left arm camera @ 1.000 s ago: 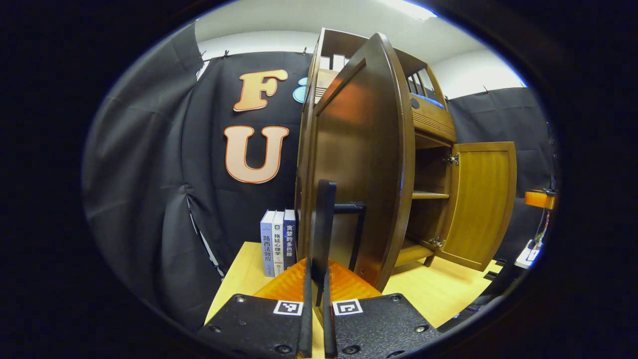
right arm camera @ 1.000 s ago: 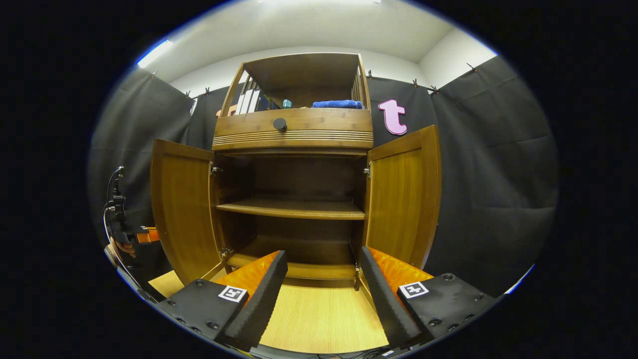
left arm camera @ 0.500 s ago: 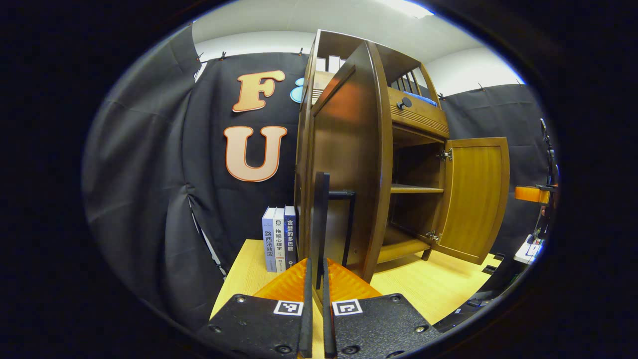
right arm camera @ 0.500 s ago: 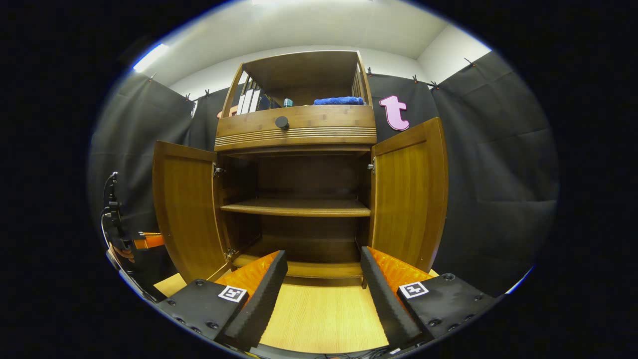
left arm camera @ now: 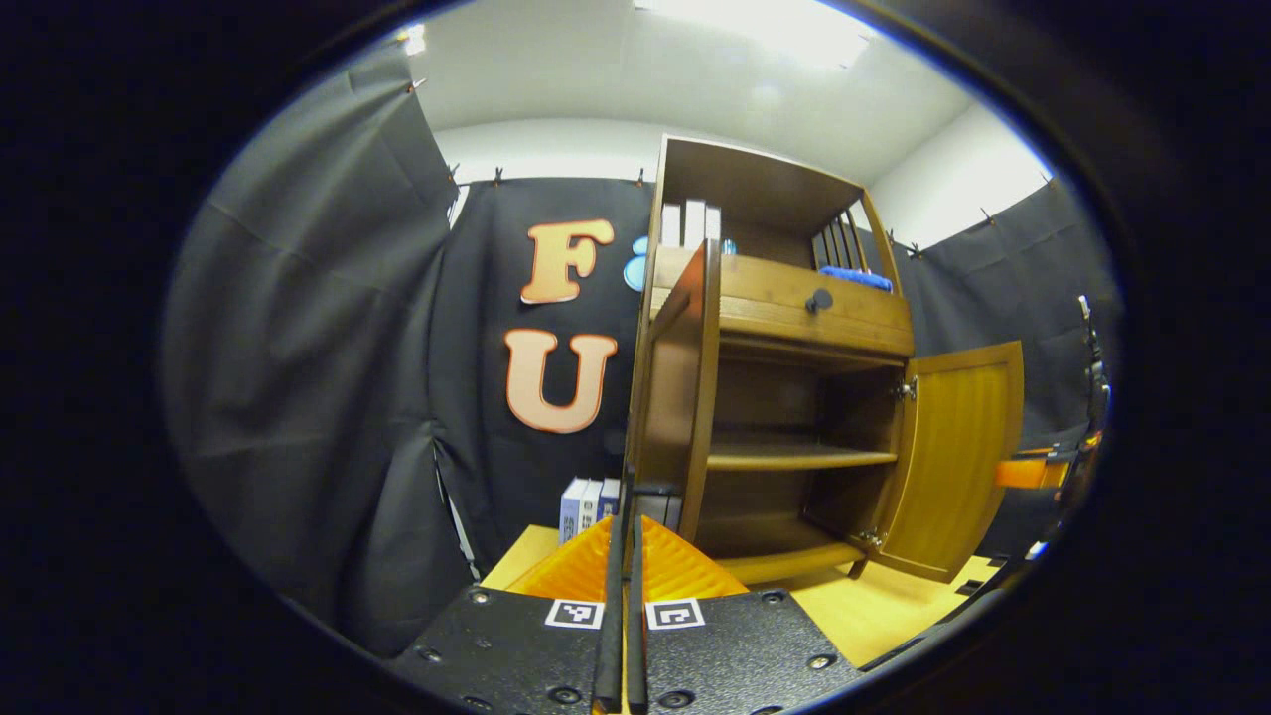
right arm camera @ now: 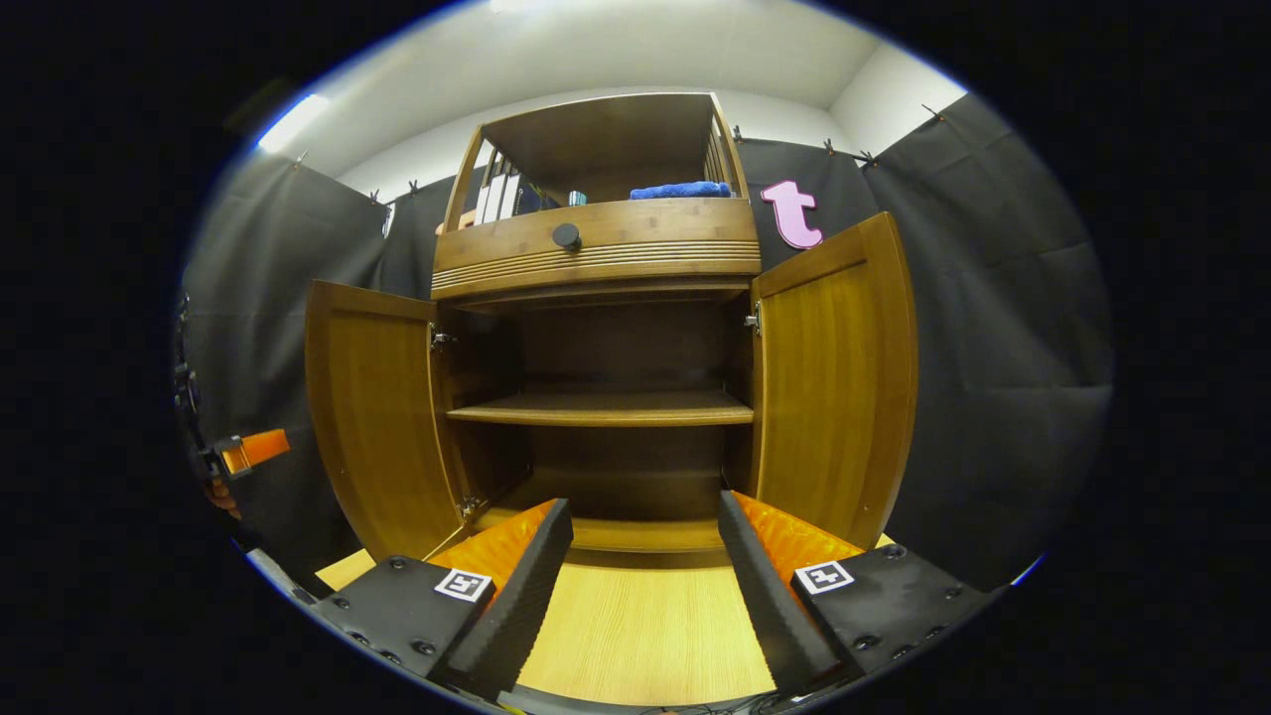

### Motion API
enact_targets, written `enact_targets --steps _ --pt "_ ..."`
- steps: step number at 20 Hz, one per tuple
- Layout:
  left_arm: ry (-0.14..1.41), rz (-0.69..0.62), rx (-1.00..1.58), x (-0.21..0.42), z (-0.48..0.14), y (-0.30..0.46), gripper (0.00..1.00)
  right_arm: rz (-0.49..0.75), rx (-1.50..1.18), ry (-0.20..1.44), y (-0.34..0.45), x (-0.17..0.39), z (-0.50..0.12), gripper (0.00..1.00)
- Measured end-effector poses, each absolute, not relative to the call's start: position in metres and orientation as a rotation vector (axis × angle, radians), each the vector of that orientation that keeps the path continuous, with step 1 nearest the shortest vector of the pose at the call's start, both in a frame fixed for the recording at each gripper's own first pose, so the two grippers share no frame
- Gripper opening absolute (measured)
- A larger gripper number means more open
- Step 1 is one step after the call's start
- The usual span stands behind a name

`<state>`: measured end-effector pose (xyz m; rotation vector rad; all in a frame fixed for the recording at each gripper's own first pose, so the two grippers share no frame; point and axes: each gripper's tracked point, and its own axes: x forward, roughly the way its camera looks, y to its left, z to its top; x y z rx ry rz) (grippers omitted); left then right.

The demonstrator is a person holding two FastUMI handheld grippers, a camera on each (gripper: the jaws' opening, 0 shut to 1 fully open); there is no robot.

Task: Open the right door of the double-door shoe cabinet with the right hand, and open the left door with the left hand.

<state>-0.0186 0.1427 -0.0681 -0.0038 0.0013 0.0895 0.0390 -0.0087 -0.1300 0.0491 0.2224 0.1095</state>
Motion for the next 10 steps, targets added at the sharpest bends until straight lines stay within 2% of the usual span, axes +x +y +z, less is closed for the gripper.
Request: enact_targets --steps 1,2,3,4,5,8,10 --pt "-0.009 0.092 -0.002 -0.017 -0.062 0.137 0.00 0.112 0.051 0.221 -0.008 0.039 -0.130 0.90" --pt "-0.011 0.094 0.003 -0.016 -0.057 0.132 0.05 0.113 0.050 0.221 -0.008 0.038 -0.130 0.90" --pt "-0.006 0.100 0.014 -0.014 -0.053 0.126 0.03 0.112 0.047 0.218 -0.009 0.038 -0.128 0.90" --pt "0.003 0.101 0.027 -0.012 -0.052 0.120 0.07 0.109 0.044 0.214 -0.010 0.037 -0.127 0.89" --pt "0.012 0.093 0.039 -0.008 -0.052 0.110 0.04 0.106 0.043 0.211 -0.012 0.036 -0.125 0.89" --pt "0.024 0.029 0.039 0.006 -0.054 0.067 0.04 0.093 0.036 0.207 -0.018 0.030 -0.123 0.90" --pt "0.038 -0.016 0.007 0.017 -0.064 0.035 0.00 0.084 0.023 0.204 -0.015 0.031 -0.130 0.90"
